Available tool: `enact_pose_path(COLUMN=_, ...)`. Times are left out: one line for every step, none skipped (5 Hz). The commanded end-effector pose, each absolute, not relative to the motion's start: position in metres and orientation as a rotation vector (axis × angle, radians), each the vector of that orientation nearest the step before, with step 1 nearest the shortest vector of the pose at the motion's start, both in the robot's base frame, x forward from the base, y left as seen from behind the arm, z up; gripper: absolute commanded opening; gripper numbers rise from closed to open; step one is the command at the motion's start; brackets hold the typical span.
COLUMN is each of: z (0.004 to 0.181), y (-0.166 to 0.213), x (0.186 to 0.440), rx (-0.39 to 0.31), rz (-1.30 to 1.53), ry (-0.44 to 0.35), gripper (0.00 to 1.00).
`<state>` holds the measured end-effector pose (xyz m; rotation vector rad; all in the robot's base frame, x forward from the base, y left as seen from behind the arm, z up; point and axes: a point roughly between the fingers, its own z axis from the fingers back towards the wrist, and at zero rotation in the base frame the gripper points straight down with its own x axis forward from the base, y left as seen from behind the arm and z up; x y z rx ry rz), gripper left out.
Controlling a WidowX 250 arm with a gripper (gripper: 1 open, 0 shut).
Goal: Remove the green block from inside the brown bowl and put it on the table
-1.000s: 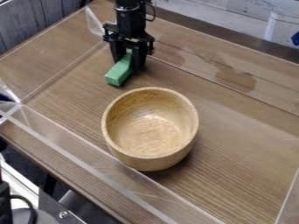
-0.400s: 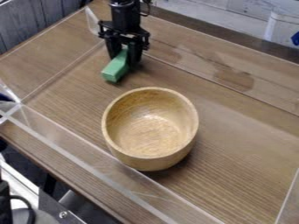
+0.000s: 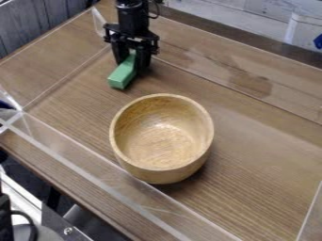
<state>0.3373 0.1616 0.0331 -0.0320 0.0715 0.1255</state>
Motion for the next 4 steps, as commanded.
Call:
enact_pose_path(z=0.0527, y=0.1720, x=0.3474, rx=-0.009, rz=0.139, ry=0.008, gripper=0.00)
enact_pose_path(z=0.0507, y=0.1732, x=0.3474, rx=-0.012, rz=0.142, ry=0.012, gripper=0.00)
enact_pose_path(z=0.0514, y=0.1736, x=0.3469, rx=-0.016, rz=0.145, ry=0.017, gripper=1.00)
enact_pose_path(z=0.0568, y=0.1737, x=0.3461, rx=-0.023, rz=0.149, ry=0.015, gripper=1.00)
